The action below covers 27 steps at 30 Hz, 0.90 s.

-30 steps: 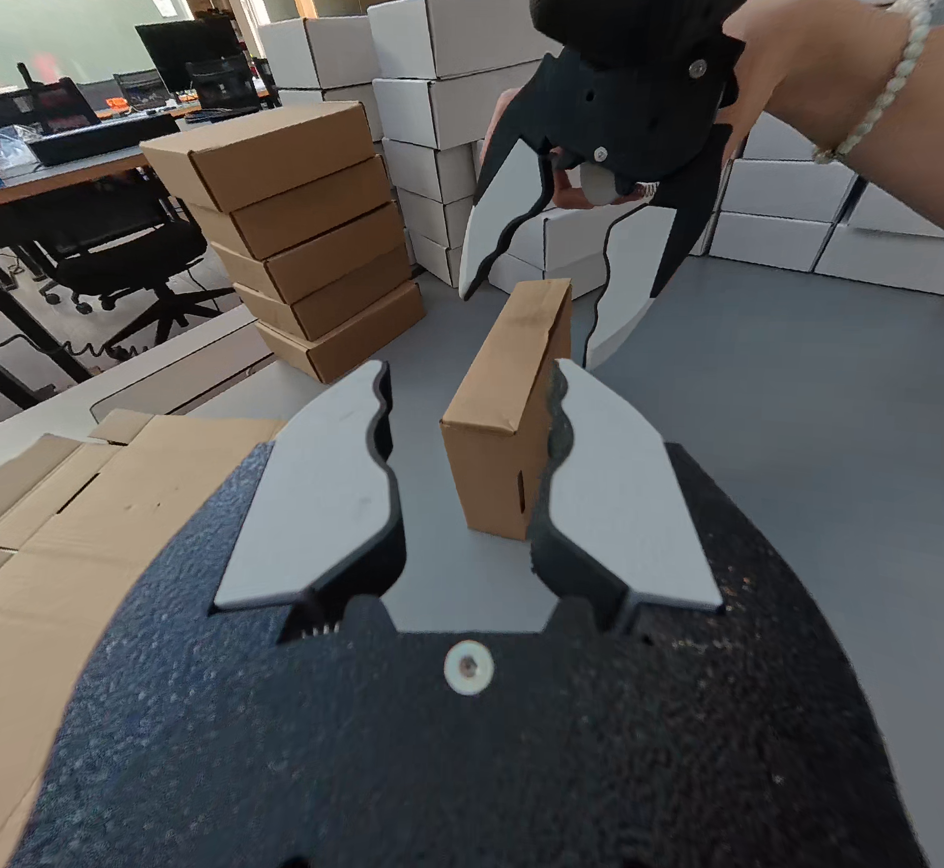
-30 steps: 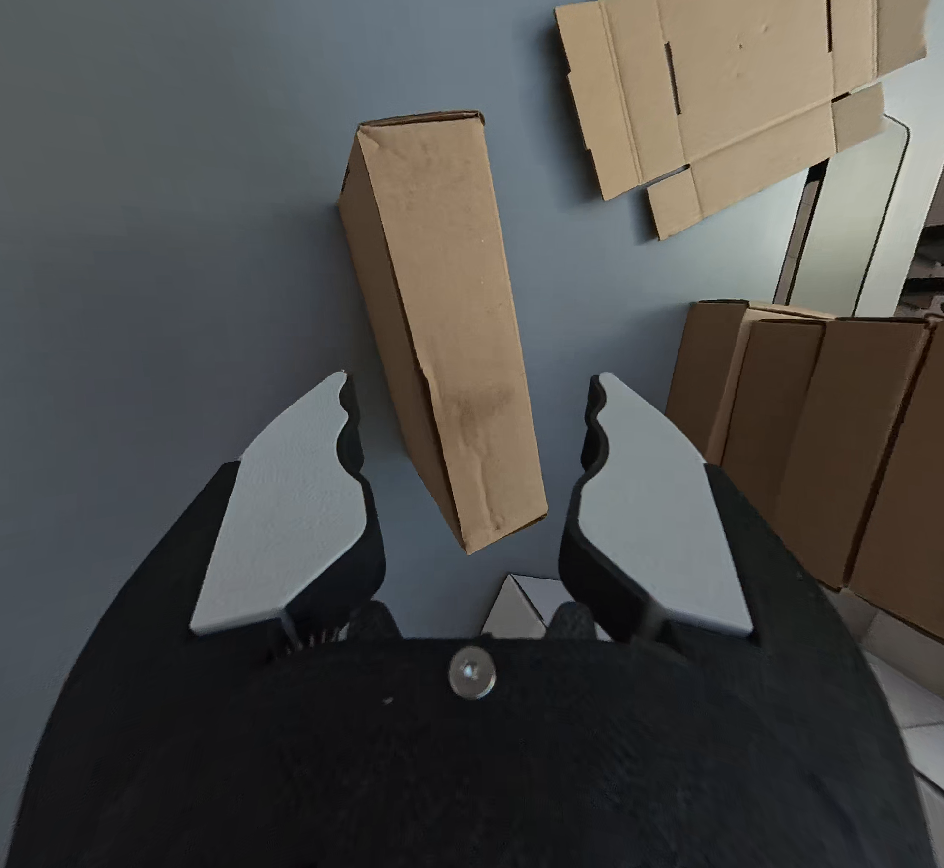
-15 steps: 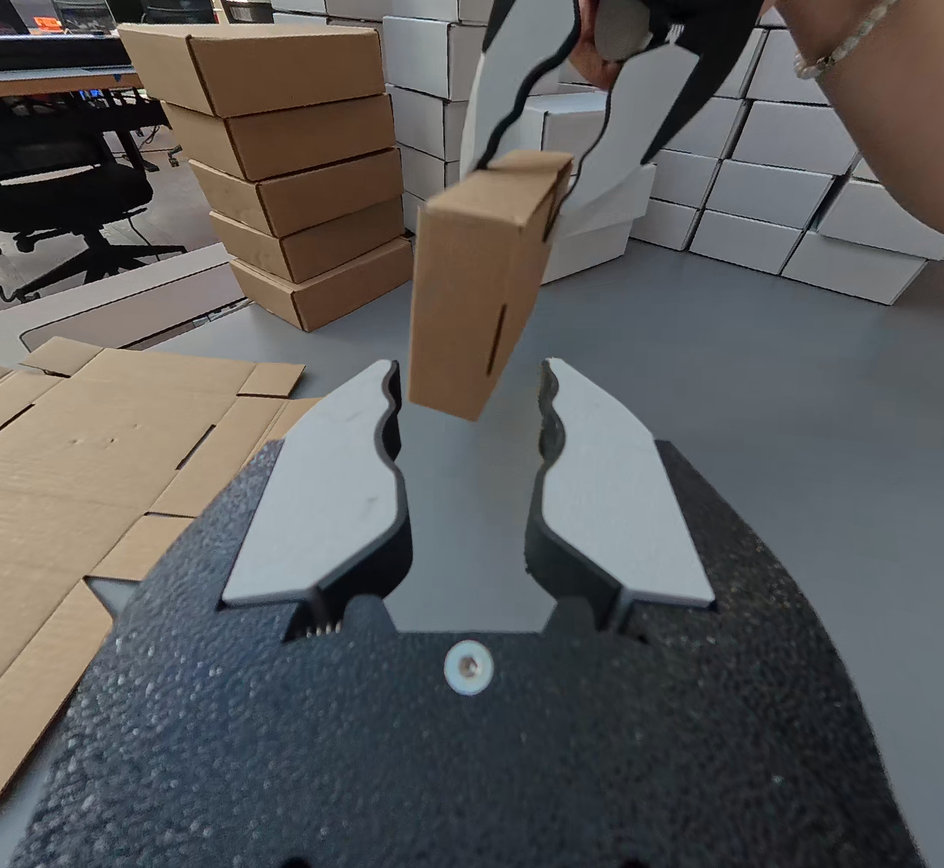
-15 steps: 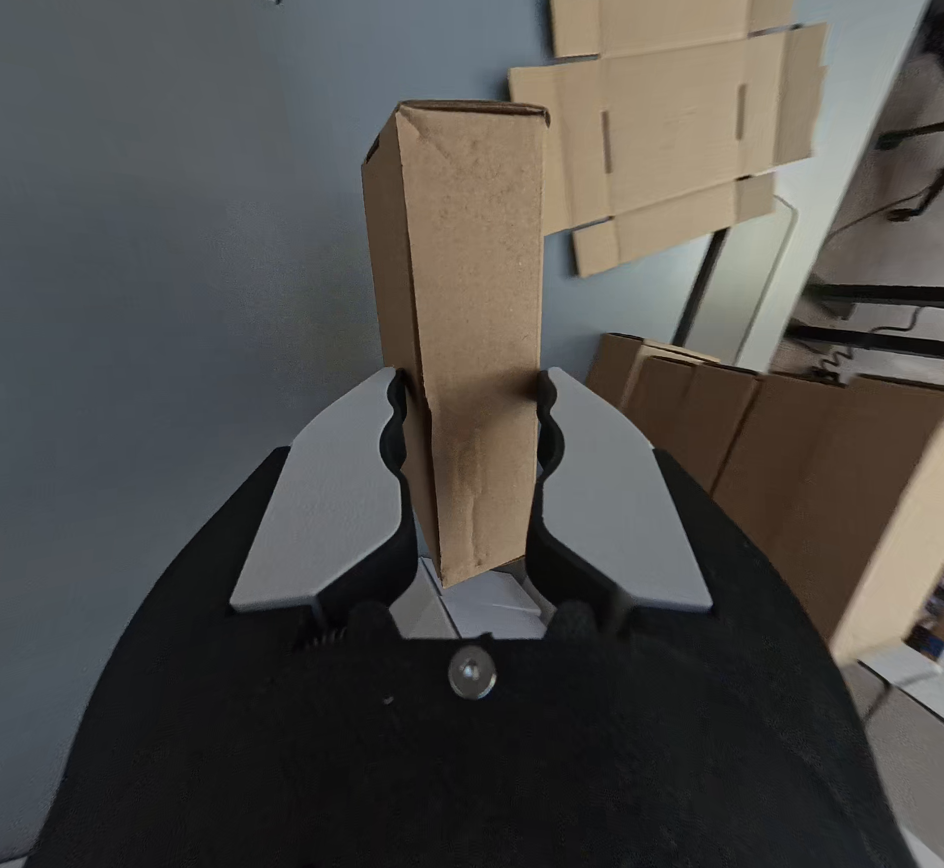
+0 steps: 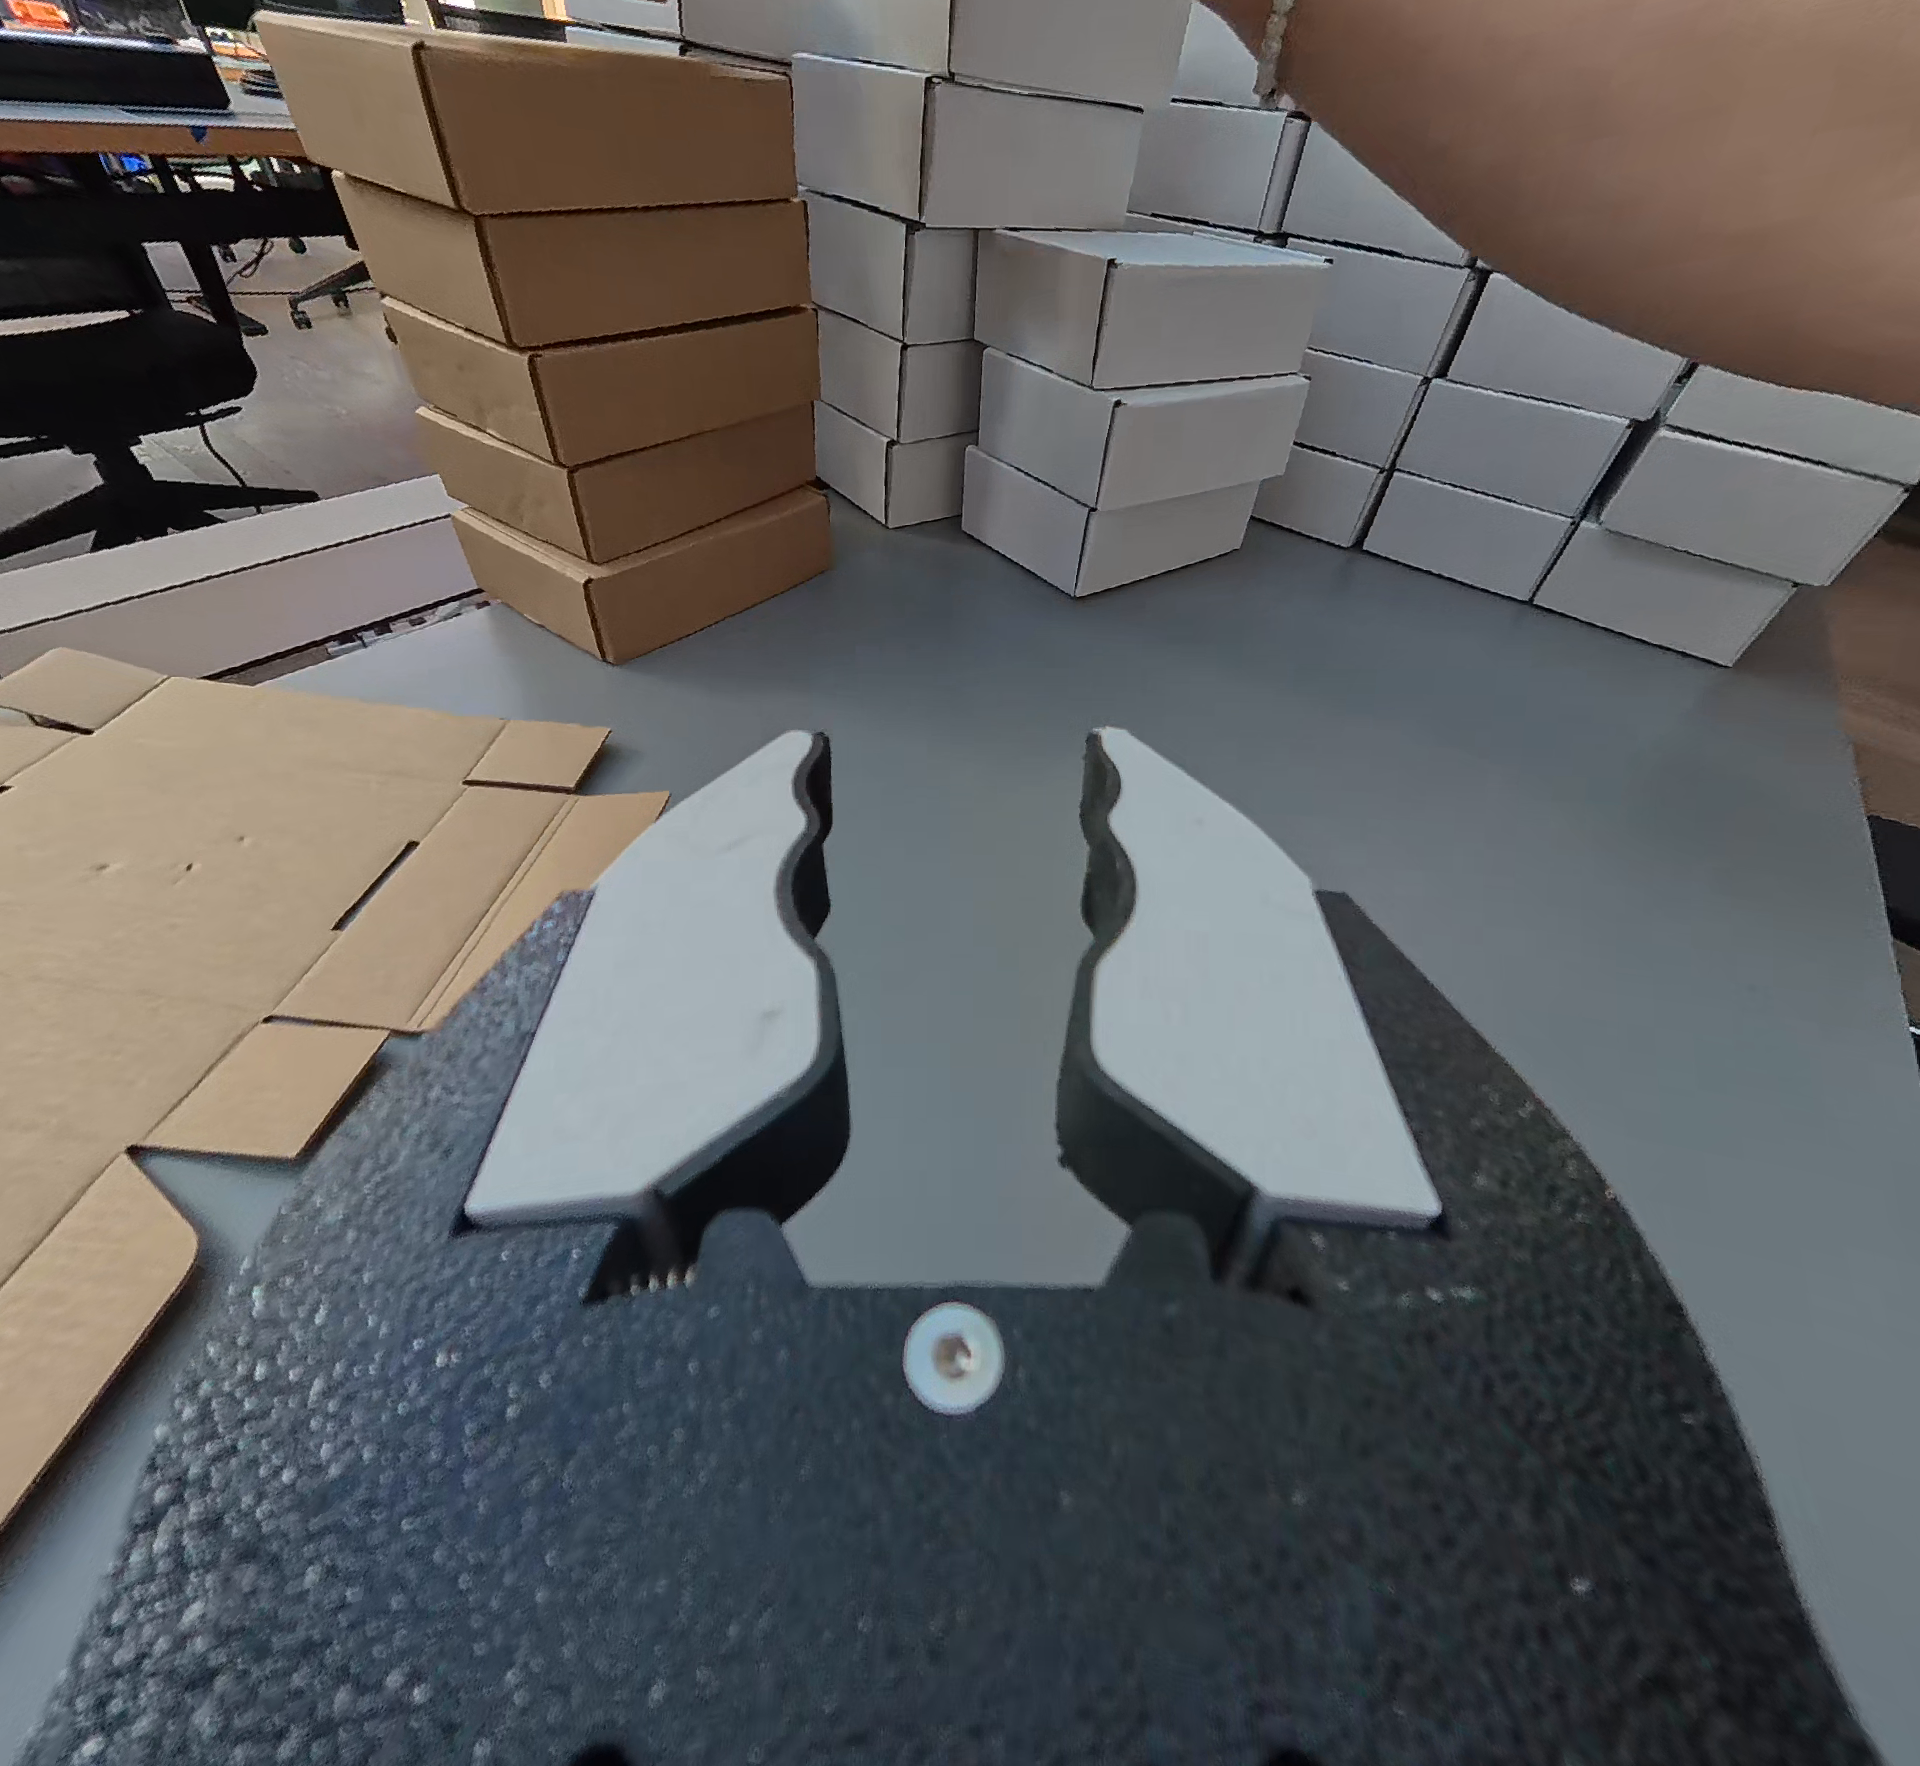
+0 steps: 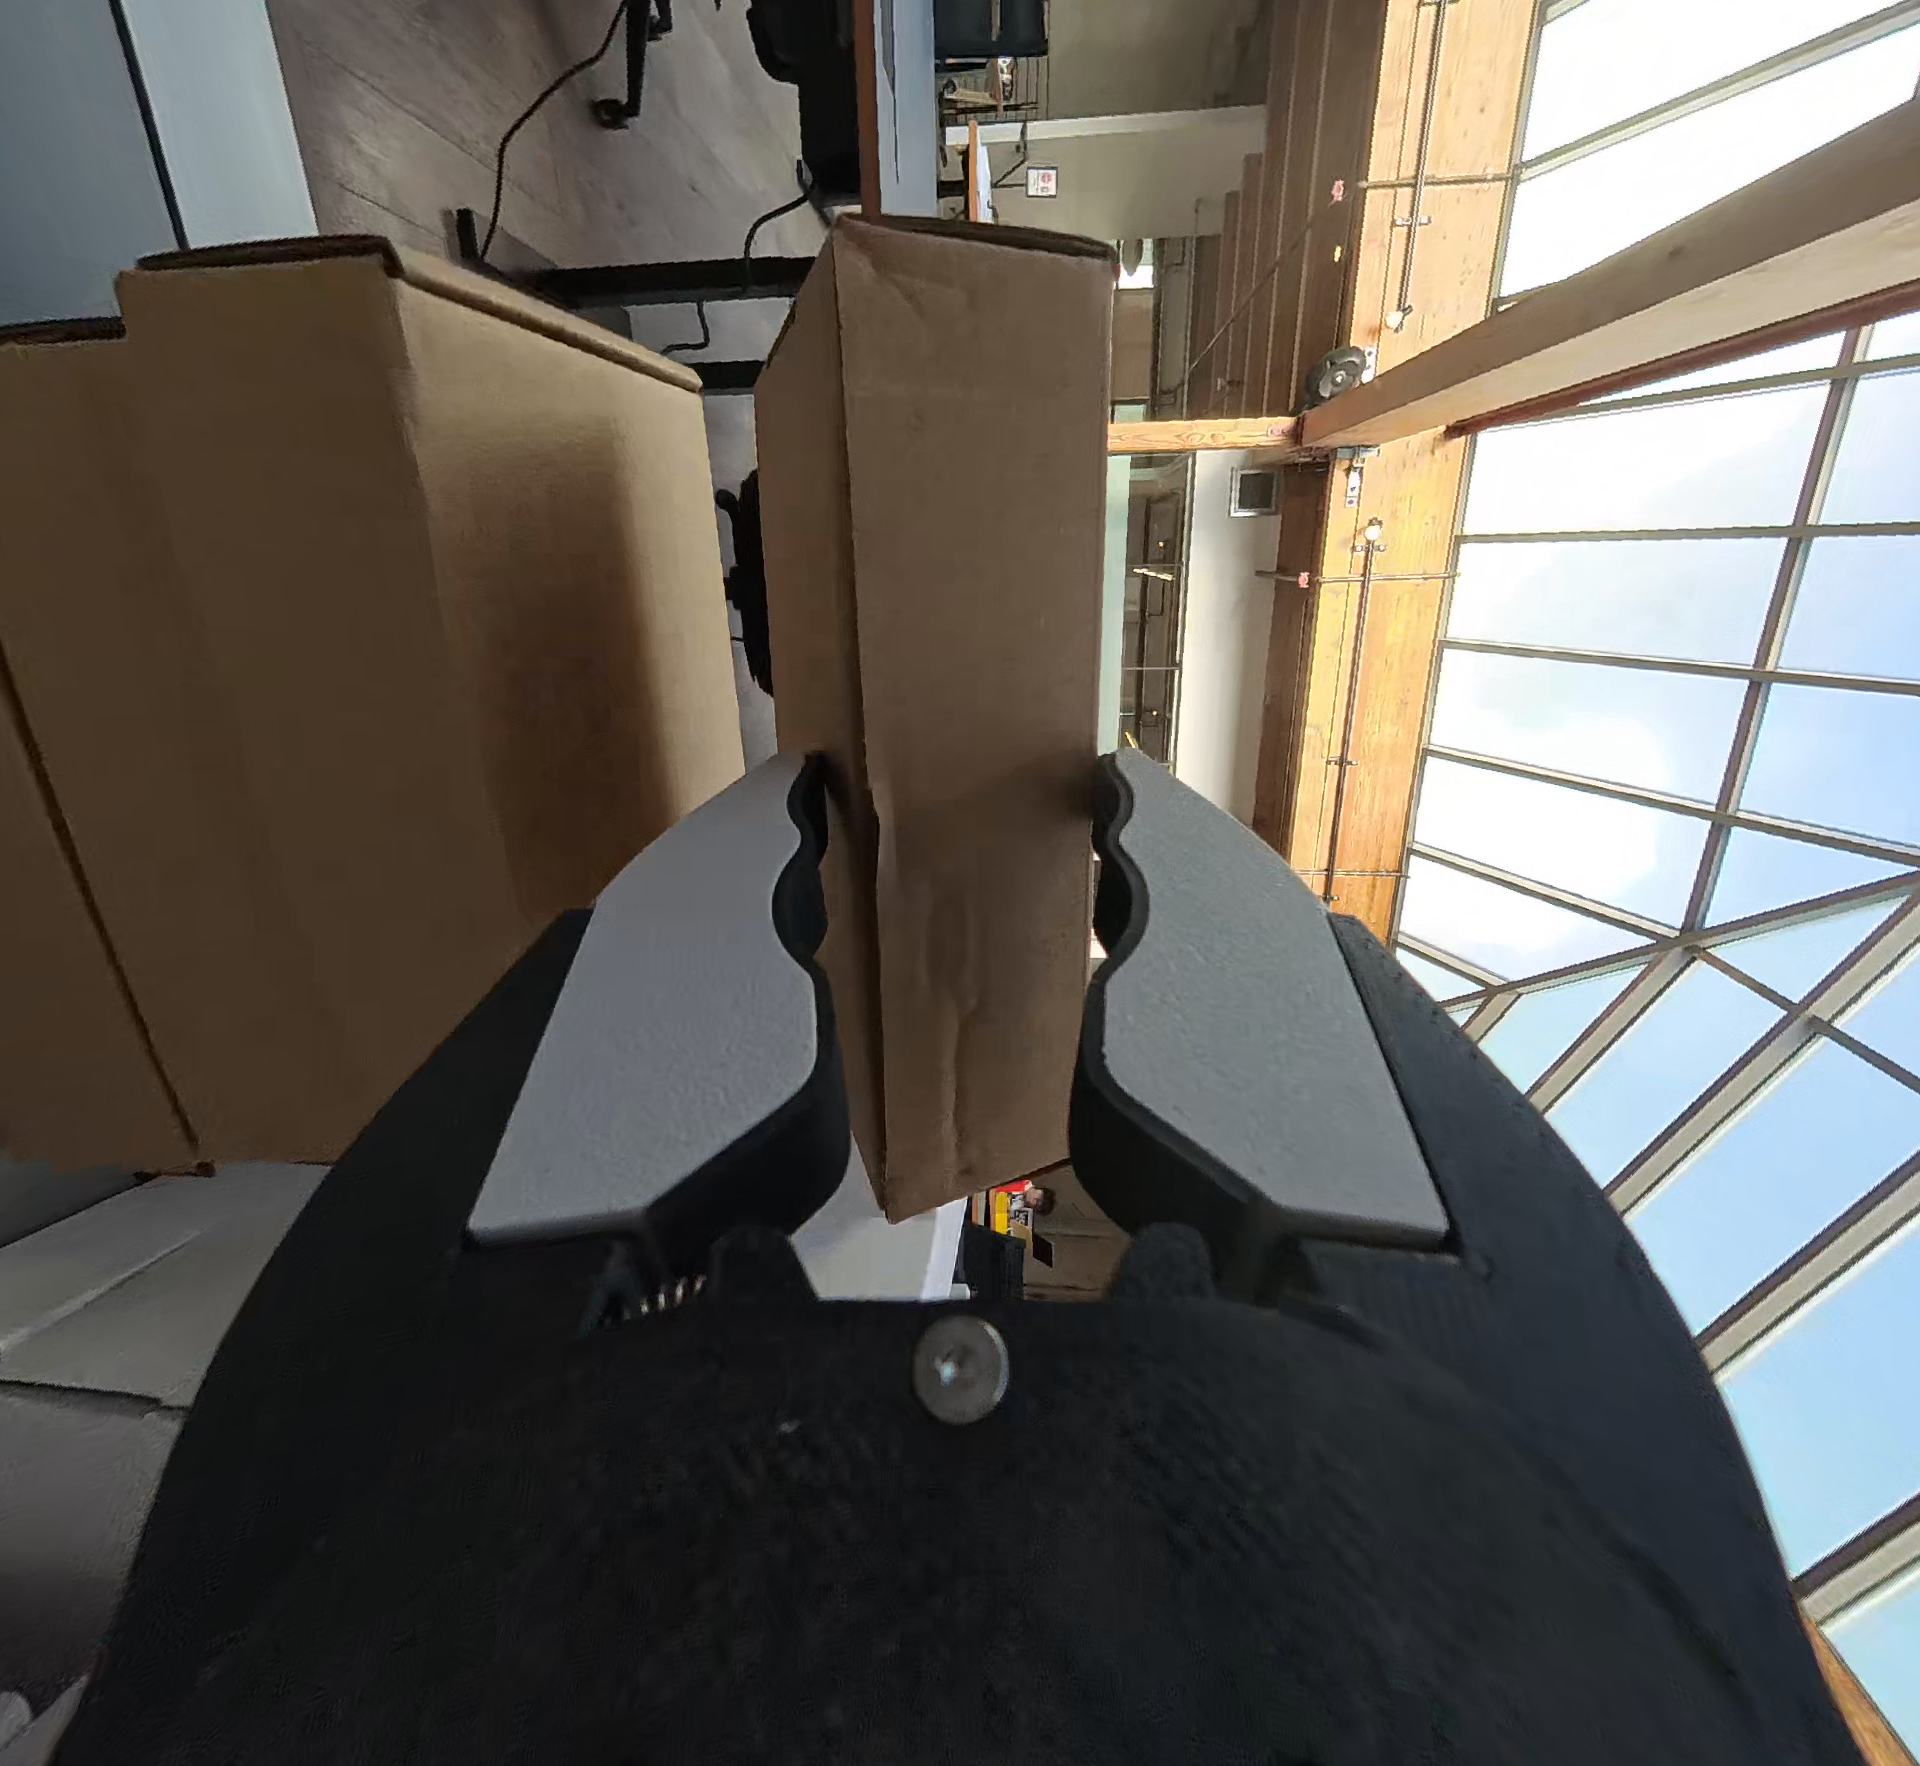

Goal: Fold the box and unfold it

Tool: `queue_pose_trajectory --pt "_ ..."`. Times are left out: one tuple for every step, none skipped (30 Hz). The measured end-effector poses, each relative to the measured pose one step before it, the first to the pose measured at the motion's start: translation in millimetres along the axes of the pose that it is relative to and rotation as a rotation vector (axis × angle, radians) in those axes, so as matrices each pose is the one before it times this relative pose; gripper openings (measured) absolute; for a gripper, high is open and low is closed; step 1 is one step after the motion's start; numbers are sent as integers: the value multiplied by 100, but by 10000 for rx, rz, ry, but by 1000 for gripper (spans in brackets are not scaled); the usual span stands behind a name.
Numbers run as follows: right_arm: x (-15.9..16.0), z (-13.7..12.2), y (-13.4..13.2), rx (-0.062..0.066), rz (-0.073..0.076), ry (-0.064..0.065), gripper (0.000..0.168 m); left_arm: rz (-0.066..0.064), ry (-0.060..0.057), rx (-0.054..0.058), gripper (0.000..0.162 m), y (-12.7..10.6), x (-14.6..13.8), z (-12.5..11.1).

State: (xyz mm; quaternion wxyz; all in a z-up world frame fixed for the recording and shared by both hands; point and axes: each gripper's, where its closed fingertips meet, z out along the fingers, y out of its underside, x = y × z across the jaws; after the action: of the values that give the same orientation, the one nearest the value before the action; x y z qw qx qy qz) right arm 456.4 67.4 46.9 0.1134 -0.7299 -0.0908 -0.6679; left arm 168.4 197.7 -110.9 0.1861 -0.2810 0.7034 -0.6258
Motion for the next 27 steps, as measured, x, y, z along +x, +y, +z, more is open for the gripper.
queue_pose_trajectory --pt "-413 255 -47 82 -75 114 49 -105 5 61 45 39 -149 -84" --pt "-362 246 121 -73 -153 60 49 -114 35 84 45 -3 -104 -70" --pt "-241 199 65 -38 -141 96 49 -114 54 81 45 -8 -82 -46" --pt "-224 133 -89 76 -52 65 49 -120 48 80 45 -24 -89 -22" --pt "-420 101 -48 36 -5 -121 50 -132 46 81 45 -20 -80 0" --pt "-259 70 -91 65 38 -33 50 -128 72 71 44 -20 -36 5" --pt "-52 19 -39 63 11 75 50 -105 86 48 44 21 10 15" --pt "-119 15 115 -32 -29 6 50 -78 60 6 44 76 -13 24" --pt "-254 -28 118 -22 -45 -136 49 -48 23 -48 44 146 -66 9" --pt "-448 -79 -15 76 -2 -292 47 -13 9 -65 45 155 -65 1" --pt "-841 -121 -93 141 52 -594 45 5 18 -41 45 113 -36 -15" --pt "-761 -75 38 66 129 -566 44 -4 39 -15 45 72 2 -25" --pt "-19 -31 145 -5 139 -117 44 -30 43 4 45 46 14 -14" --pt "-45 -81 101 48 100 -218 45 -53 35 15 45 27 -3 -3" --pt "-131 -145 -99 144 188 -328 45 -56 34 23 45 4 -3 15" --pt "-183 -166 -226 169 247 -371 46 -52 39 17 45 21 5 20" --pt "-158 -138 -243 159 241 -326 50 -42 40 -6 45 60 7 34" --pt "-366 -114 -115 74 156 -424 50 -33 24 -36 45 99 -15 21" --pt "-114 -84 52 -18 64 -220 51 -20 6 -54 46 113 -35 23" --pt "-21 -55 196 -95 15 -141 51 -7 2 -54 46 110 -24 6" --pt "-34 -43 147 -48 106 -121 51 2 -8 -41 47 60 -34 -39" --pt "-109 -129 78 -18 74 -190 51 15 -35 -21 48 21 -61 -60" --pt "-103 -190 70 -14 40 -188 53 36 -65 -5 48 -24 -119 -118" --pt "-151 -215 51 -7 66 -214 59 42 -111 7 49 -37 -209 -179" --pt "-187 -246 -53 58 87 -220 69 28 -161 15 49 -51 -327 -241" --pt "-33 -262 -159 168 149 -92 72 -24 -188 33 49 -71 -407 -294" --pt "-15 -221 -119 147 199 -61 71 -89 -197 57 49 -109 -480 -320"
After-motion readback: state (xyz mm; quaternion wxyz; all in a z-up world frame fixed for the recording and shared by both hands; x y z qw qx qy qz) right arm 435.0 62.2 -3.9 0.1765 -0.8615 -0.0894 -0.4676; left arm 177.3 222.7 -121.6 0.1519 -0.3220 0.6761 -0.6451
